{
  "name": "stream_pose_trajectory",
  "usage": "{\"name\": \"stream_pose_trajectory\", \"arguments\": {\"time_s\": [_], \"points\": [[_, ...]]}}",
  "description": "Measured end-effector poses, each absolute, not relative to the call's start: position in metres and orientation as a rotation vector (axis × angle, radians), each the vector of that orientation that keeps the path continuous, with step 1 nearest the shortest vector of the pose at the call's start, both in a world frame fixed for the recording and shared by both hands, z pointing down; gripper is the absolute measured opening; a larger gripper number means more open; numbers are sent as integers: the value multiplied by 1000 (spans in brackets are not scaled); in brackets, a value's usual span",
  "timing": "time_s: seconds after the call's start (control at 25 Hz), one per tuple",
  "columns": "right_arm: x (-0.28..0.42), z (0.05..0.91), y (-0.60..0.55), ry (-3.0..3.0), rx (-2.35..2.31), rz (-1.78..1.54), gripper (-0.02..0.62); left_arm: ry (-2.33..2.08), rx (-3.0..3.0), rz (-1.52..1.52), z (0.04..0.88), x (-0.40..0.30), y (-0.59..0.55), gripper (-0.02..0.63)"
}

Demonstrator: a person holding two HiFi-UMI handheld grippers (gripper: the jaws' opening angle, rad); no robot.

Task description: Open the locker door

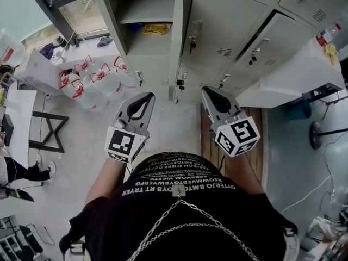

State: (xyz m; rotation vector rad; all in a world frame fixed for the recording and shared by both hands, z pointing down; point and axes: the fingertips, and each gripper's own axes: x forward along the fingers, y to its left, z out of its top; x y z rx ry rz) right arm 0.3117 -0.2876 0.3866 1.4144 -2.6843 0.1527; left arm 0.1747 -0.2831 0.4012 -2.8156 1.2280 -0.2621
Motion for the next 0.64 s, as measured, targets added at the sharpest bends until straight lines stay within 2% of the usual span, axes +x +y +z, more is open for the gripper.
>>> {"name": "stream_pose_trajectory", "arguments": {"time_s": [0.64], "points": [[305, 371, -291, -2691, 1376, 71, -5, 1210, -2819, -224, 384, 180, -262, 5]]}}
